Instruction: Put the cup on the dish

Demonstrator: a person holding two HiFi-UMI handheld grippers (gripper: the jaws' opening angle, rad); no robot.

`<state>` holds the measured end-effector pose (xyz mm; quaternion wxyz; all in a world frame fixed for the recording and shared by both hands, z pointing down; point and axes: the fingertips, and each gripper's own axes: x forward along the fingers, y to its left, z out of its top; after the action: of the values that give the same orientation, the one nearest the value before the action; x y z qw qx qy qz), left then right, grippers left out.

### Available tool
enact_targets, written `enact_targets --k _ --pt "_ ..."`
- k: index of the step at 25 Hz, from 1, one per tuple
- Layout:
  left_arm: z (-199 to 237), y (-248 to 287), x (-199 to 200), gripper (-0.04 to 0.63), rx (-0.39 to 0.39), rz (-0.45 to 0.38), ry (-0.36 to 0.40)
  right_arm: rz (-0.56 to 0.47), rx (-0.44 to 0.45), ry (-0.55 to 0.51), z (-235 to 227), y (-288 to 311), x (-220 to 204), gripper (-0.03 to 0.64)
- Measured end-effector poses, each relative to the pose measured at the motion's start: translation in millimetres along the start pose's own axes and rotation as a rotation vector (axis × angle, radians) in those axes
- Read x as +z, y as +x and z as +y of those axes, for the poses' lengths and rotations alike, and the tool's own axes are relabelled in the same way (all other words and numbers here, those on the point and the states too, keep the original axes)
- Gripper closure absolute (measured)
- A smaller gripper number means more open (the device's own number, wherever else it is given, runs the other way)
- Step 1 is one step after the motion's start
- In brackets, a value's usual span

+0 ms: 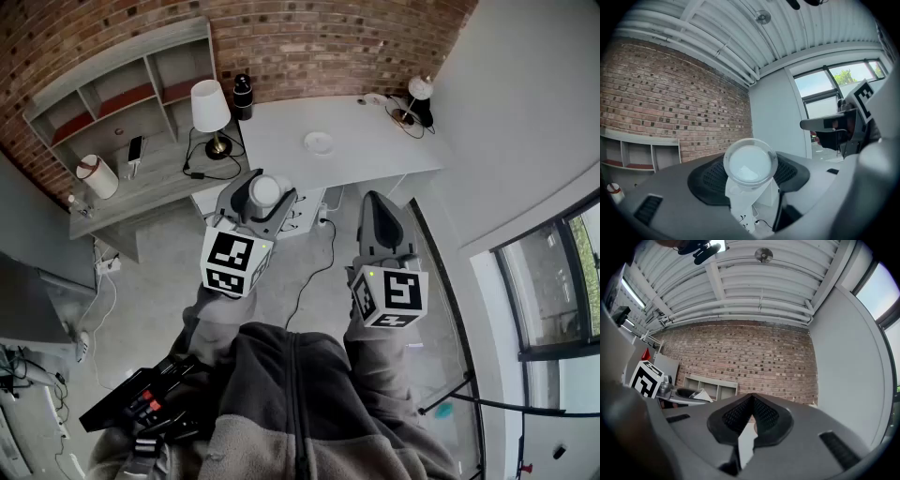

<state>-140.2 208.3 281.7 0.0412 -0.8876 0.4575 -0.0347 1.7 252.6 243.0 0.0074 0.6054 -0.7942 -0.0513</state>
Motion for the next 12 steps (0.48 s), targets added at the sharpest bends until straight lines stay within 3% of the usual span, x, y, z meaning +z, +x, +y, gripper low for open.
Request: enact_targets --k 12 --pt "-21 9 -7 0.327 0.001 0.030 -0.009 0.000 0.012 0.016 -18 -11 -8 0.616"
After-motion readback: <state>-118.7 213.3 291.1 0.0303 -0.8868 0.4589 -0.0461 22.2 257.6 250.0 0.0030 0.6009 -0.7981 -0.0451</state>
